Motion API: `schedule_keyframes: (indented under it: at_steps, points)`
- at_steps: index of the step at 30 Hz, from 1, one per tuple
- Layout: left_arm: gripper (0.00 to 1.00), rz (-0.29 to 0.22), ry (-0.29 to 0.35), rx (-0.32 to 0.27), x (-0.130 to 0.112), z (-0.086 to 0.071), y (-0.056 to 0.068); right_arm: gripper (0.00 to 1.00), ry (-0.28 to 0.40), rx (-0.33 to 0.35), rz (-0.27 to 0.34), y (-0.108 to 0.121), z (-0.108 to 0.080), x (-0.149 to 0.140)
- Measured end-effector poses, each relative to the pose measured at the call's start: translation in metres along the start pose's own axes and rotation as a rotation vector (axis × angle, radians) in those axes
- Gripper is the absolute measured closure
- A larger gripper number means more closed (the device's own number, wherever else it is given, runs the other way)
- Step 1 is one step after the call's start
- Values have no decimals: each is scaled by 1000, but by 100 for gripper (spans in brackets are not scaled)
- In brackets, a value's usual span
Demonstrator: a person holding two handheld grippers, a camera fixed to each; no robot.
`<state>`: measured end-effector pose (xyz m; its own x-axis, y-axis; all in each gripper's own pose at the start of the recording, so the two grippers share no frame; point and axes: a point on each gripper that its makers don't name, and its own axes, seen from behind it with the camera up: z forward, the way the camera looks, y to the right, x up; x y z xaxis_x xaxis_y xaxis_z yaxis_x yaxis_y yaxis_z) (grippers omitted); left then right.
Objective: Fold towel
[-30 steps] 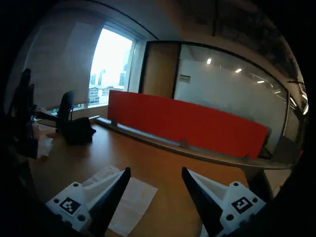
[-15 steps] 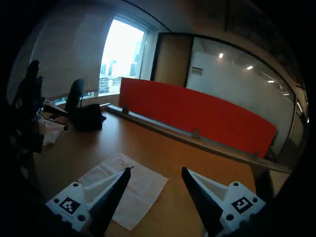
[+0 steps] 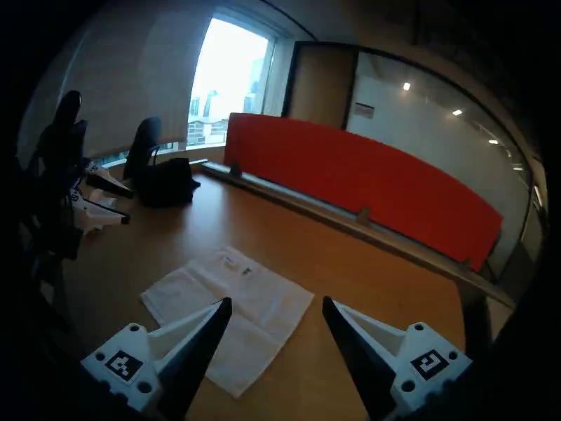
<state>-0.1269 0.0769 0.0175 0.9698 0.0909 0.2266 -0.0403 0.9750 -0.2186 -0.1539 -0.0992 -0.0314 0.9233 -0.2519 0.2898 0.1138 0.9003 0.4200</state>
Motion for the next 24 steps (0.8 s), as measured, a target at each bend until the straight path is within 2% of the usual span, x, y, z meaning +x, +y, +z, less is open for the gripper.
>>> schedule_keyframes:
  at_steps: [12, 24]
  points:
    - [3, 17, -87, -51, -45, 24, 20, 0, -78, 56, 13, -19, 19, -52]
    - [3, 31, -174, -97, -92, 45, 36, 0, -181, 105, 1, -38, 32, -110]
